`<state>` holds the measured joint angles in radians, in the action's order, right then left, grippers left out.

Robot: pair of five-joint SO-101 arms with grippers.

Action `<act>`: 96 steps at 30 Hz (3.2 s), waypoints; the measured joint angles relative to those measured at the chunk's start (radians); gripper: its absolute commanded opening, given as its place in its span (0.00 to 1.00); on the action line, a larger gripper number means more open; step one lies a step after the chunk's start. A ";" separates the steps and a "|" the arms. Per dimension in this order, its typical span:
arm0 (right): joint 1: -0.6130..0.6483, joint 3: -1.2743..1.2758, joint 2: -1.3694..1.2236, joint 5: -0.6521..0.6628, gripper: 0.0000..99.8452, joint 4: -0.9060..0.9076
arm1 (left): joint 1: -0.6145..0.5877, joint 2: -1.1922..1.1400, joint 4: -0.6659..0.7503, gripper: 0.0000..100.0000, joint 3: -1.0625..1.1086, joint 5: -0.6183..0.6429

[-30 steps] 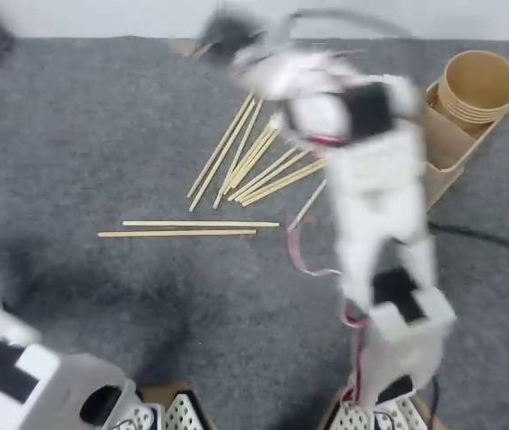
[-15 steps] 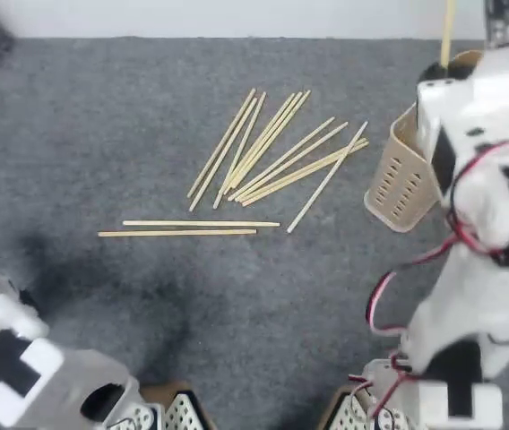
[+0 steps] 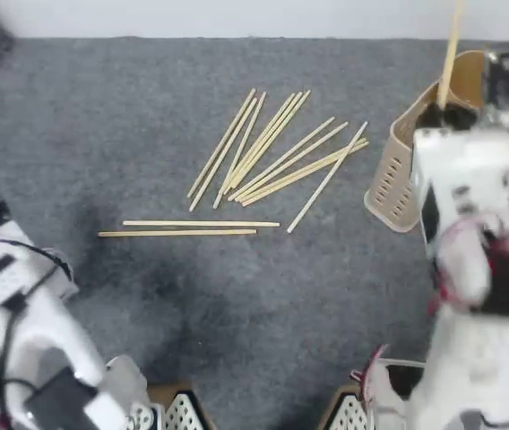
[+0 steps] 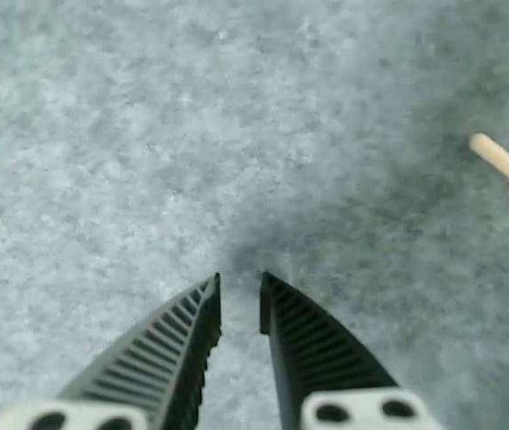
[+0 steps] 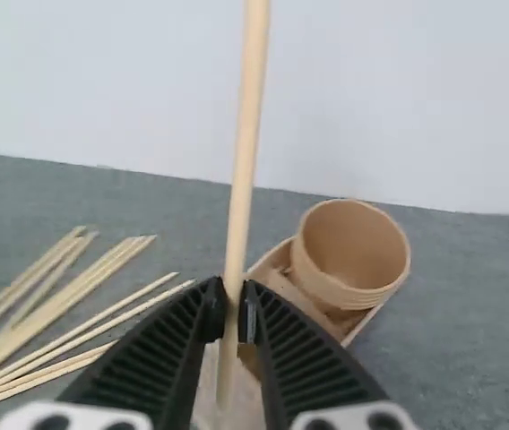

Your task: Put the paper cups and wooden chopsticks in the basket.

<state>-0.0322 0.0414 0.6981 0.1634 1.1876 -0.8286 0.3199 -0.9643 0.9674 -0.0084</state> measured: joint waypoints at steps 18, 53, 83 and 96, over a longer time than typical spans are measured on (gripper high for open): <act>-0.098 0.888 0.037 0.066 0.01 -1.037 | 0.018 0.261 0.132 0.07 0.201 0.006; 0.632 0.333 -0.227 0.354 0.21 -0.192 | -0.127 0.267 0.189 0.07 0.201 0.069; 0.784 -0.726 -1.580 0.603 0.00 0.212 | -0.146 0.267 0.227 0.08 0.201 0.130; 0.773 -0.994 -1.441 0.611 0.01 0.568 | -0.146 0.267 0.227 0.08 0.201 0.130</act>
<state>0.7411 -0.9528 -0.7426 0.7741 1.7553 -0.9743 0.5869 -0.7373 1.1684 0.1220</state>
